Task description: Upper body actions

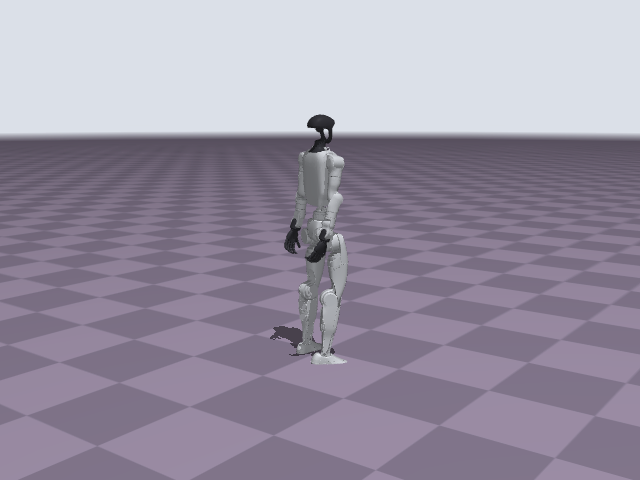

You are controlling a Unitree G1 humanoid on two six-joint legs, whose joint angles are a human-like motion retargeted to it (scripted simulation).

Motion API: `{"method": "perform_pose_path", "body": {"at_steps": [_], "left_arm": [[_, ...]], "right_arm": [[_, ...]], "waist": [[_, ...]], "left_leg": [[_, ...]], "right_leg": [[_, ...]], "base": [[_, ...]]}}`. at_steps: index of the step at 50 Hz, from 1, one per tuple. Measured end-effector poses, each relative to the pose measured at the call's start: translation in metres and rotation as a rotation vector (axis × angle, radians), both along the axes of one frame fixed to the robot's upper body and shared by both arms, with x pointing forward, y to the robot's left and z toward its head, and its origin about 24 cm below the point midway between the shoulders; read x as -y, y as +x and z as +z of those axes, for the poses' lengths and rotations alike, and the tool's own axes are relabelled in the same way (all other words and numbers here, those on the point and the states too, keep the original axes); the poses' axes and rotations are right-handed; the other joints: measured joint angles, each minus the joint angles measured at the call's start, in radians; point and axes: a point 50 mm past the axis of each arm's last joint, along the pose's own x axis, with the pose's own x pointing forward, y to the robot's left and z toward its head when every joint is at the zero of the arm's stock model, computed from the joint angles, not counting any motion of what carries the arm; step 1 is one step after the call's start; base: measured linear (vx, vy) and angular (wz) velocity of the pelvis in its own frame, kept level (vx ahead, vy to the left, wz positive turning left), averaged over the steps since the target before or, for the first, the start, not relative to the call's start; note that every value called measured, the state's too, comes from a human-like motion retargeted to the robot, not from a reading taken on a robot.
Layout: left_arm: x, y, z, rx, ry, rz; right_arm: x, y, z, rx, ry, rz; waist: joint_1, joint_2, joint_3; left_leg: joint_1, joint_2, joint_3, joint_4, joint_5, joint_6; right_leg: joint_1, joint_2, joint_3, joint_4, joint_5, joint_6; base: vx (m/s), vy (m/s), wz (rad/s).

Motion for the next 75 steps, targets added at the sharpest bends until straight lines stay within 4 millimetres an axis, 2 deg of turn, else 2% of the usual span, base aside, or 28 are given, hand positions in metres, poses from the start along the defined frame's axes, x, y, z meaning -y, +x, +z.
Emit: {"method": "perform_pose_path", "body": {"at_steps": [3, 5, 7, 8, 11, 16, 20, 23, 27, 32, 35, 37, 40, 42, 45, 47, 50, 52, 54, 57, 60, 62, 63, 66, 68, 70, 72, 75], "left_arm": [[0.037, -0.018, 0.001, -0.053, -0.100, 0.048], [0.059, -0.024, 0.002, -0.050, -0.174, 0.027], [0.066, -0.028, 0.003, -0.074, -0.124, 0.008], [0.066, -0.023, 0.001, -0.040, -0.075, 0.029], [0.051, -0.010, -0.004, 0.057, -0.023, 0.067], [0.018, -0.005, -0.003, 0.076, -0.164, -0.136], [-0.002, 0.005, -0.003, 0.085, -0.104, -0.278], [-0.004, 0.012, -0.005, 0.103, -0.051, -0.321], [0.008, 0.016, -0.007, 0.117, -0.083, -0.324], [0.025, 0.018, -0.008, 0.123, -0.171, -0.340], [0.023, 0.020, -0.008, 0.116, -0.156, -0.404], [0.019, 0.025, -0.009, 0.133, -0.142, -0.419], [0.013, 0.029, -0.009, 0.151, -0.156, -0.430], [0.009, 0.030, -0.008, 0.151, -0.164, -0.430], [0.005, 0.027, -0.007, 0.147, -0.169, -0.405], [0.004, 0.022, -0.006, 0.135, -0.180, -0.382], [0.002, 0.013, -0.005, 0.106, -0.178, -0.350], [0.002, 0.006, -0.004, 0.088, -0.165, -0.331], [0.004, 0.001, -0.003, 0.073, -0.161, -0.306], [0.007, -0.006, -0.002, 0.056, -0.169, -0.261], [0.005, -0.007, -0.001, 0.054, -0.159, -0.241], [0.001, -0.005, -0.001, 0.054, -0.147, -0.269], [-0.001, -0.003, -0.001, 0.055, -0.141, -0.291], [-0.009, 0.003, -0.002, 0.063, -0.125, -0.367], [-0.014, 0.009, -0.002, 0.073, -0.120, -0.407], [-0.019, 0.016, -0.002, 0.085, -0.111, -0.434], [-0.022, 0.022, -0.003, 0.102, -0.101, -0.448], [-0.020, 0.033, -0.004, 0.135, -0.096, -0.453]], "right_arm": [[0.000, 0.010, -0.004, 0.084, -0.145, -0.088], [0.013, 0.025, -0.007, 0.187, -0.207, -0.108], [0.025, 0.033, -0.007, 0.214, -0.188, -0.056], [0.031, 0.037, -0.007, 0.206, -0.162, -0.020], [0.045, 0.052, -0.007, 0.202, -0.086, 0.096], [0.051, 0.074, -0.010, 0.326, -0.130, 0.176], [0.044, 0.084, -0.012, 0.406, -0.158, 0.133], [0.031, 0.089, -0.014, 0.419, -0.109, 0.060], [0.016, 0.089, -0.015, 0.407, -0.023, -0.057], [0.014, 0.092, -0.014, 0.417, -0.048, -0.221], [0.028, 0.095, -0.012, 0.400, -0.094, -0.357], [0.046, 0.103, -0.010, 0.416, -0.144, -0.477], [0.086, 0.124, -0.002, 0.515, -0.275, -0.637], [0.127, 0.141, 0.012, 0.601, -0.390, -0.683], [0.198, 0.174, 0.050, 0.776, -0.590, -0.689], [0.240, 0.207, 0.088, 0.935, -0.722, -0.682], [0.286, 0.269, 0.166, 1.230, -0.887, -0.696], [0.297, 0.314, 0.232, 1.497, -0.956, -0.656], [0.294, 0.350, 0.307, 1.772, -1.037, -0.523], [0.266, 0.376, 0.415, 2.089, -1.273, -0.222], [0.219, 0.376, 0.505, 2.347, -1.588, 0.057], [0.179, 0.364, 0.551, 2.529, -1.799, 0.206], [0.158, 0.355, 0.569, -2.447, 1.767, -0.265], [0.095, 0.320, 0.605, -2.055, 1.553, -0.402], [0.060, 0.293, 0.617, -1.804, 1.430, -0.446], [0.036, 0.271, 0.623, -1.587, 1.334, -0.451], [0.028, 0.262, 0.627, -1.466, 1.298, -0.410], [0.039, 0.261, 0.635, -1.384, 1.311, -0.356]], "waist": [[-0.008, -0.020, 0.006], [-0.160, -0.047, 0.004], [-0.230, -0.037, 0.003], [-0.256, -0.023, 0.005], [-0.126, -0.012, 0.022], [-0.125, -0.009, 0.011], [-0.120, -0.010, 0.003], [-0.127, -0.008, 0.003], [-0.128, -0.012, -0.001], [-0.161, -0.018, -0.011], [-0.168, -0.022, -0.015], [-0.144, -0.026, -0.013], [-0.107, -0.039, -0.013], [-0.090, -0.053, -0.011], [-0.075, -0.073, -0.009], [-0.089, -0.081, -0.014], [-0.124, -0.082, -0.028], [-0.151, -0.078, -0.040], [-0.185, -0.072, -0.048], [-0.222, -0.068, -0.056], [-0.204, -0.070, -0.058], [-0.168, -0.071, -0.057], [-0.150, -0.071, -0.058], [-0.133, -0.075, -0.067], [-0.125, -0.080, -0.072], [-0.118, -0.087, -0.075], [-0.114, -0.096, -0.076], [-0.107, -0.102, -0.081]], "left_leg": [[-0.001, -0.021, 0.003, 0.000, 0.000, 0.004], [-0.001, -0.030, -0.141, 0.017, -0.010, -0.043], [-0.022, -0.016, -0.195, 0.029, -0.001, -0.057], [-0.033, -0.009, -0.214, 0.031, 0.007, -0.057], [-0.043, 0.016, -0.069, 0.038, 0.019, -0.039], [-0.035, -0.004, -0.100, 0.023, 0.017, -0.019], [-0.037, -0.003, -0.103, 0.023, 0.019, -0.019], [-0.037, -0.002, -0.104, 0.023, 0.019, -0.019], [-0.036, -0.003, -0.106, 0.023, 0.019, -0.019], [-0.028, -0.019, -0.145, 0.013, 0.013, -0.013], [-0.028, -0.021, -0.154, 0.010, 0.014, -0.013], [-0.037, -0.016, -0.140, 0.016, 0.018, -0.013], [-0.041, -0.016, -0.128, 0.020, 0.020, -0.011], [-0.036, -0.021, -0.133, 0.018, 0.017, -0.010], [-0.035, -0.027, -0.139, 0.017, 0.017, -0.011], [-0.035, -0.034, -0.154, 0.014, 0.015, -0.010], [-0.036, -0.046, -0.174, 0.006, 0.013, -0.001], [-0.037, -0.051, -0.184, 0.002, 0.012, 0.003], [-0.032, -0.054, -0.197, -0.003, 0.009, 0.003], [-0.016, -0.056, -0.210, -0.009, 0.002, -0.001], [-0.015, -0.045, -0.176, -0.001, -0.001, -0.007], [-0.020, -0.035, -0.136, 0.007, 0.001, -0.008], [-0.023, -0.031, -0.117, 0.011, 0.003, -0.007], [-0.024, -0.029, -0.102, 0.011, 0.001, -0.009], [-0.024, -0.030, -0.097, 0.012, 0.000, -0.009], [-0.024, -0.031, -0.098, 0.012, 0.000, -0.009], [-0.025, -0.033, -0.102, 0.013, 0.001, -0.008], [-0.031, -0.036, -0.114, 0.014, 0.003, -0.007]], "right_leg": [[0.004, 0.015, -0.006, -0.019, 0.007, -0.032], [0.018, -0.041, -0.139, -0.027, 0.007, -0.036], [0.029, -0.069, -0.194, -0.033, 0.018, -0.013], [0.035, -0.072, -0.212, -0.040, 0.026, -0.003], [0.016, -0.028, -0.068, -0.038, 0.030, -0.012], [0.019, -0.021, -0.100, -0.040, 0.028, -0.015], [0.019, -0.019, -0.100, -0.041, 0.028, -0.015], [0.020, -0.016, -0.101, -0.041, 0.027, -0.015], [0.023, -0.016, -0.102, -0.042, 0.025, -0.016], [0.030, -0.022, -0.142, -0.043, 0.017, -0.014], [0.031, -0.023, -0.151, -0.043, 0.015, -0.012], [0.030, -0.020, -0.138, -0.044, 0.016, -0.013], [0.030, -0.020, -0.128, -0.045, 0.019, -0.014], [0.032, -0.024, -0.135, -0.045, 0.019, -0.012], [0.034, -0.032, -0.142, -0.046, 0.018, -0.011], [0.035, -0.038, -0.157, -0.046, 0.016, -0.008], [0.034, -0.040, -0.179, -0.047, 0.012, -0.005], [0.032, -0.039, -0.190, -0.047, 0.009, -0.004], [0.031, -0.042, -0.204, -0.045, 0.006, -0.002], [0.034, -0.050, -0.217, -0.041, 0.003, 0.000], [0.032, -0.044, -0.184, -0.040, 0.006, -0.003], [0.027, -0.034, -0.143, -0.040, 0.010, -0.007], [0.023, -0.029, -0.123, -0.039, 0.012, -0.009], [0.018, -0.027, -0.105, -0.038, 0.012, -0.011], [0.016, -0.027, -0.100, -0.038, 0.011, -0.011], [0.018, -0.027, -0.099, -0.038, 0.009, -0.012], [0.023, -0.027, -0.100, -0.039, 0.007, -0.011], [0.029, -0.028, -0.107, -0.040, 0.002, -0.008]], "base": [[-0.03, -0.01, 0.16], [-0.04, 0.04, 2.75], [-0.05, 0.07, 1.74], [-0.06, 0.06, -0.03], [-0.03, 0.02, -2.03], [0.04, -0.02, 0.27], [0.00, 0.00, 0.00], [0.00, 0.00, 0.00], [0.00, 0.00, 0.00], [0.02, -0.01, 0.37], [0.06, 0.00, 0.14], [0.07, -0.03, -0.31], [0.08, -0.07, -0.16], [0.06, -0.11, 0.08], [0.01, -0.10, 0.14], [-0.02, -0.06, 0.39], [-0.02, -0.04, 0.36], [-0.01, 0.01, 0.24], [-0.02, 0.06, 0.35], [-0.02, 0.06, 0.16], [0.00, 0.04, -0.57], [0.00, 0.05, -0.96], [-0.02, 0.07, -0.81], [0.00, 0.06, -0.31], [0.00, 0.03, -0.06], [0.00, 0.00, 0.00], [0.08, -0.03, 0.12], [0.08, -0.03, 0.21]]}}
